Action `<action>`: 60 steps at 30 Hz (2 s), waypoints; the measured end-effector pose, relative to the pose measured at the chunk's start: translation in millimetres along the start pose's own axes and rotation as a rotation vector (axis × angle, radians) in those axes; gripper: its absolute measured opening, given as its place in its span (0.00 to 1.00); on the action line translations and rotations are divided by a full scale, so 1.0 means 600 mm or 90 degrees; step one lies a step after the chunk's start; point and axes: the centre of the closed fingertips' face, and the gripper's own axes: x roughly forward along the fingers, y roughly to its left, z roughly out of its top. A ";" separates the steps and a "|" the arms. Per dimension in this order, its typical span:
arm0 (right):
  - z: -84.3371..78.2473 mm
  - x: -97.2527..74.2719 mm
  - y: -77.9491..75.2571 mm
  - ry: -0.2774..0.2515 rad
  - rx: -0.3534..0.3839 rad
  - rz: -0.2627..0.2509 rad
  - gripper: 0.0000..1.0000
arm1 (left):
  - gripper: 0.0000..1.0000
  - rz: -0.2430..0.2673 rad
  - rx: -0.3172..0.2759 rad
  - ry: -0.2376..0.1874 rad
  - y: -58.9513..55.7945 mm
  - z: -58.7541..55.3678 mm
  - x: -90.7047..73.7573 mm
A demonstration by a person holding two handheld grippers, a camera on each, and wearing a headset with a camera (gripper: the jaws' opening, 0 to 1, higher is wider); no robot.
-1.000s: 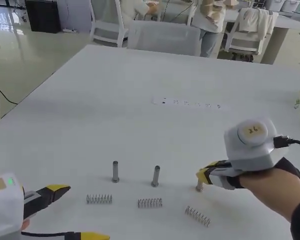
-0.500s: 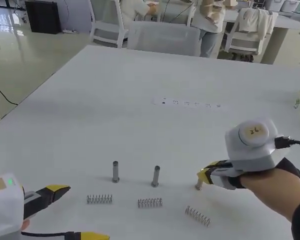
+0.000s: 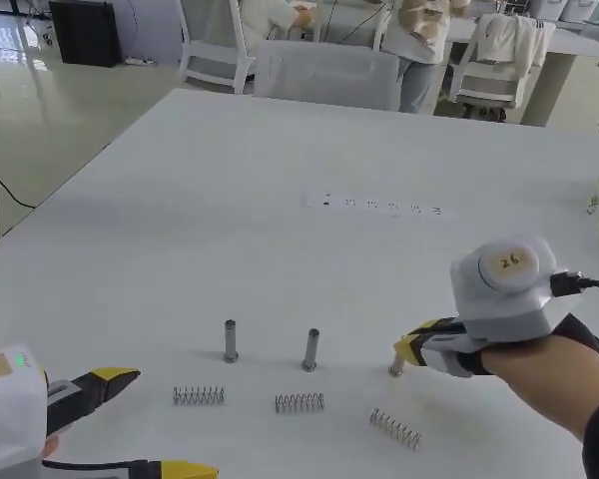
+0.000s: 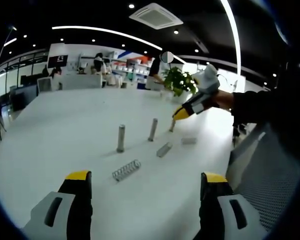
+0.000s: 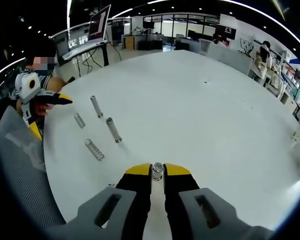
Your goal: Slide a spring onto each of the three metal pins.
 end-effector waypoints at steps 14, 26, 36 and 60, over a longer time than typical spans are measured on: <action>0.001 -0.005 -0.002 -0.014 -0.012 -0.005 0.20 | 0.86 0.000 0.001 0.000 -0.001 0.000 0.000; 0.001 -0.026 0.000 -0.029 -0.013 -0.008 0.23 | 0.86 -0.003 0.002 0.000 -0.003 0.000 0.000; -0.013 -0.046 0.010 -0.031 -0.010 0.003 0.23 | 0.86 -0.003 0.004 -0.001 -0.002 0.002 0.001; -0.083 -0.032 0.099 0.063 -0.066 0.112 0.20 | 0.87 0.000 0.015 -0.007 -0.003 0.013 -0.006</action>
